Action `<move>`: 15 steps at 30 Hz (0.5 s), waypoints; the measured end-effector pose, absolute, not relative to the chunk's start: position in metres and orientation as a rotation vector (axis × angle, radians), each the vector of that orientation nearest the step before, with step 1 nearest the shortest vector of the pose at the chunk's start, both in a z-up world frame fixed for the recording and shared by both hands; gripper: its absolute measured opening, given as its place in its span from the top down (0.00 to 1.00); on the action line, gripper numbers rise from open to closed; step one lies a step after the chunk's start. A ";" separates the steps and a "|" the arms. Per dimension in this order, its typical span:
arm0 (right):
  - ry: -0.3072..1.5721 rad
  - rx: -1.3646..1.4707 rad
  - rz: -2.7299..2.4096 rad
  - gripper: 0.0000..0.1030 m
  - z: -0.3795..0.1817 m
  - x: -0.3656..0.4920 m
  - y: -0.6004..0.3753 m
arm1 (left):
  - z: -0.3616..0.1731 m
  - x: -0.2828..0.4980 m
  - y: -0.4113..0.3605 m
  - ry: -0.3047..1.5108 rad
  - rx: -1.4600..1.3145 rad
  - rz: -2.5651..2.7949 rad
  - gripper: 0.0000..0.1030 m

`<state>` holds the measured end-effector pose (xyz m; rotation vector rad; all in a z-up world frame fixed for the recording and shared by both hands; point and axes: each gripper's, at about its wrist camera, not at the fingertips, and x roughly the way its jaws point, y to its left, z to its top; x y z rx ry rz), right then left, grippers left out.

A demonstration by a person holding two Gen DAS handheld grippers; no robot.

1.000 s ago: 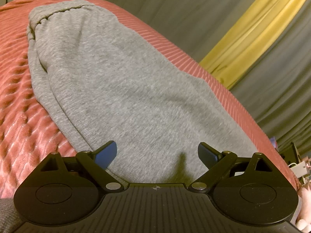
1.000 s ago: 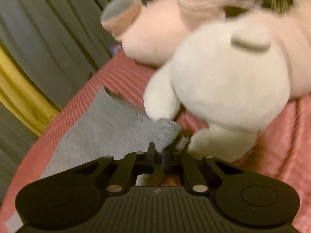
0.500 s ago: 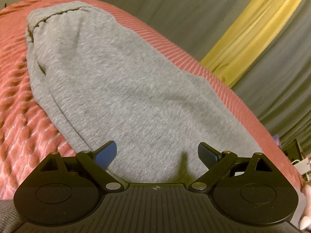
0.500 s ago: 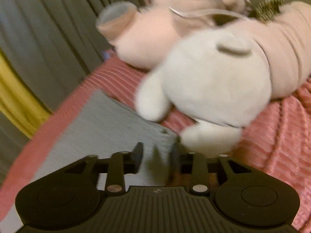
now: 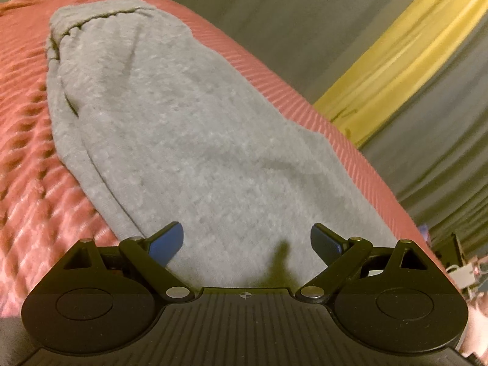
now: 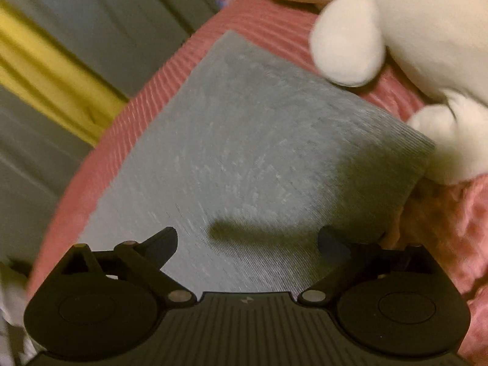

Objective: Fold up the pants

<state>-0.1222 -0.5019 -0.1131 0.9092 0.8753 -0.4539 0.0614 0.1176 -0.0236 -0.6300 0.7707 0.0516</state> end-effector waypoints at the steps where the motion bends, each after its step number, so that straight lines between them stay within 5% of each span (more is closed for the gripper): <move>1: 0.888 0.892 -0.458 0.04 -0.112 -0.119 -0.502 | -0.023 0.062 0.123 0.761 -0.653 0.058 0.07; 15: 0.718 1.107 -0.476 0.04 -0.130 -0.140 -0.522 | -0.020 0.044 0.165 0.609 -0.784 0.260 0.08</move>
